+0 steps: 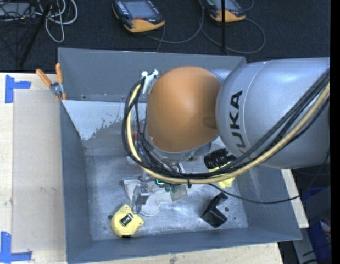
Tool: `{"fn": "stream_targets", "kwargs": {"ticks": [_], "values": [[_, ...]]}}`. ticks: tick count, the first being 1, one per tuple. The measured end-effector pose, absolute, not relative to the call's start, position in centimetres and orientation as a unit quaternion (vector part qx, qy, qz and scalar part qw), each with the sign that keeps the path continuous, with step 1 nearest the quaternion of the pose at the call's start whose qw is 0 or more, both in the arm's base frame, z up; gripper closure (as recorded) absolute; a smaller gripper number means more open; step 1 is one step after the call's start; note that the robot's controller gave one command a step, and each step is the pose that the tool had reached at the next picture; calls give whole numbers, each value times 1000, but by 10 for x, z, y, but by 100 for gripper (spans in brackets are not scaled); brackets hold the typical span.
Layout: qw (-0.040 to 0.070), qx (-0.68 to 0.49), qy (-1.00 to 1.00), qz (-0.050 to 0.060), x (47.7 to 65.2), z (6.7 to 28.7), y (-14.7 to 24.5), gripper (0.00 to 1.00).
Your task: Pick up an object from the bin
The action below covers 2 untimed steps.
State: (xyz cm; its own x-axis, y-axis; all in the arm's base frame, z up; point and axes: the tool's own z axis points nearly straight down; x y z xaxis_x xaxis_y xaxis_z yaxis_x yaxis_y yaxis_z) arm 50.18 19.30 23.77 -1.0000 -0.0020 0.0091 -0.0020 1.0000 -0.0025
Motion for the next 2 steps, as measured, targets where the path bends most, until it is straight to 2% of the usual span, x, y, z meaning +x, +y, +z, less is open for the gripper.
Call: {"fn": "stream_targets", "kwargs": {"ticks": [1,2], "values": [[1,-1,-1000,0,504,242,192,0],[-1,23,-1000,-1,493,177,185,0]]}}
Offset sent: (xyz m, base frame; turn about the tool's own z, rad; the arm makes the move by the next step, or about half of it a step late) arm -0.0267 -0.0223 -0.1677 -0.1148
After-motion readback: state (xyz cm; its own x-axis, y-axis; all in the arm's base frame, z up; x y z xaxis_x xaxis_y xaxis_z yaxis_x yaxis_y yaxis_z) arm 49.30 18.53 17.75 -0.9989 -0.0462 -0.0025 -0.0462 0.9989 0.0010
